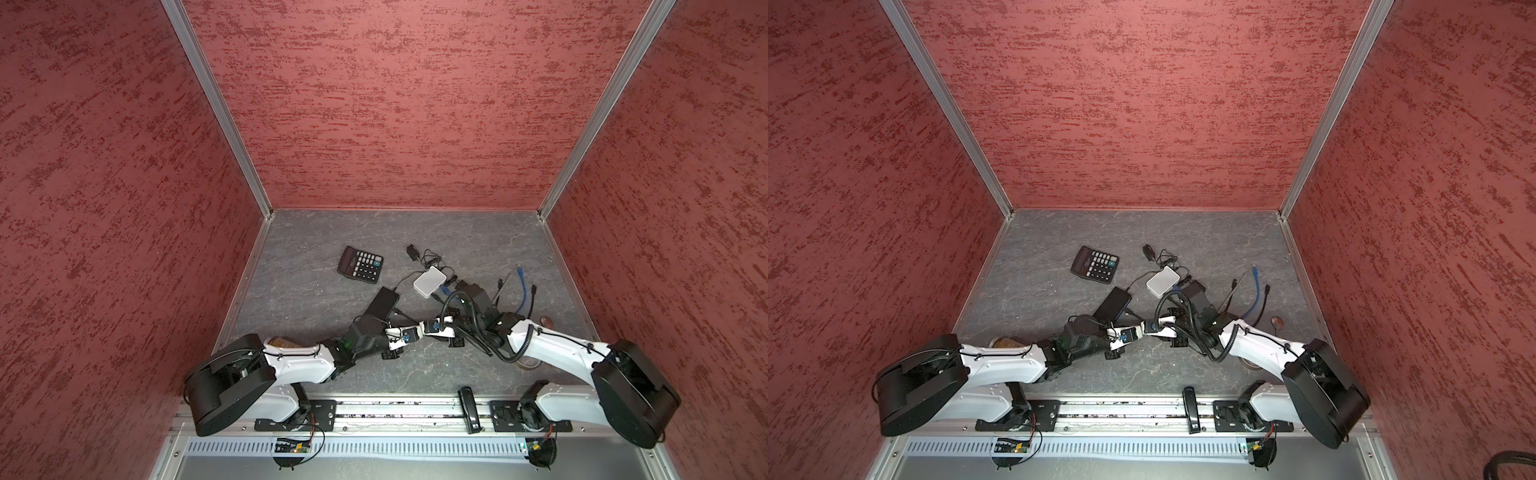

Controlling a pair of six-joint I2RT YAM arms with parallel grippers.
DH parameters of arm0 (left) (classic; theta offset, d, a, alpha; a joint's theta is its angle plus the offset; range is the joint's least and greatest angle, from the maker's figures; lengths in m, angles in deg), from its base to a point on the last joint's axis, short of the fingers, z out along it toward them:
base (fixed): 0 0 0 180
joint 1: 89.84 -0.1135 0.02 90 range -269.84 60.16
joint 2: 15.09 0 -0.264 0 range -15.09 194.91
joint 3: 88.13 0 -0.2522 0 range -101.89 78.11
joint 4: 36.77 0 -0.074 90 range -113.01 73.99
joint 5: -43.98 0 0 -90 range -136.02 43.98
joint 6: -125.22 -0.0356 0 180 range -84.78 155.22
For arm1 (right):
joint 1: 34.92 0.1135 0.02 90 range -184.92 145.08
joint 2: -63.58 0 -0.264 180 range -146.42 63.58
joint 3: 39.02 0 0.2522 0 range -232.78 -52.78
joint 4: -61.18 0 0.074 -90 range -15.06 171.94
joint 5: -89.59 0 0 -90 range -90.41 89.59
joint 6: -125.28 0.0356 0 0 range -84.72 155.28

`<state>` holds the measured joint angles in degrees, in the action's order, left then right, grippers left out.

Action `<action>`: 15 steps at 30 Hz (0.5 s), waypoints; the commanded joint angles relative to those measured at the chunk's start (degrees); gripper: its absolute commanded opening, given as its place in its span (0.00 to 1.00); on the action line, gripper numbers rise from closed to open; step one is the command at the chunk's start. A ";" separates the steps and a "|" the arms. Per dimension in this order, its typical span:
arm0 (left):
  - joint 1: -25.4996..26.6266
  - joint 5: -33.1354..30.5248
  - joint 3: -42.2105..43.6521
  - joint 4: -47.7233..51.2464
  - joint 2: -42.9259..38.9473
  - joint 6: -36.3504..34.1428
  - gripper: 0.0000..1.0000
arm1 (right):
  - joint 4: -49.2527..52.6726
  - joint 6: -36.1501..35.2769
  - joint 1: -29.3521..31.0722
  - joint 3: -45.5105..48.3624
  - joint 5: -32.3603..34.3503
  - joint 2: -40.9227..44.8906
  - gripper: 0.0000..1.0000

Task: Insert the plug into the switch port

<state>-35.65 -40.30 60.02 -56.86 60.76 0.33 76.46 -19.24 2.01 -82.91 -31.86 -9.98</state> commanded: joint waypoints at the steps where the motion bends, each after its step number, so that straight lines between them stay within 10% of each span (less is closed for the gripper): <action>1: 0.12 1.00 0.25 -2.01 0.43 1.08 0.12 | -8.17 2.40 0.33 1.57 -3.25 1.14 0.28; 15: 0.12 2.02 0.24 -2.34 0.43 2.29 0.12 | -12.93 4.34 0.34 2.49 -5.73 0.20 0.24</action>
<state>-35.67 -39.43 60.02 -57.77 60.76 1.57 65.14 -15.29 2.01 -79.92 -34.30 -9.77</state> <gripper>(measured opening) 0.144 0.247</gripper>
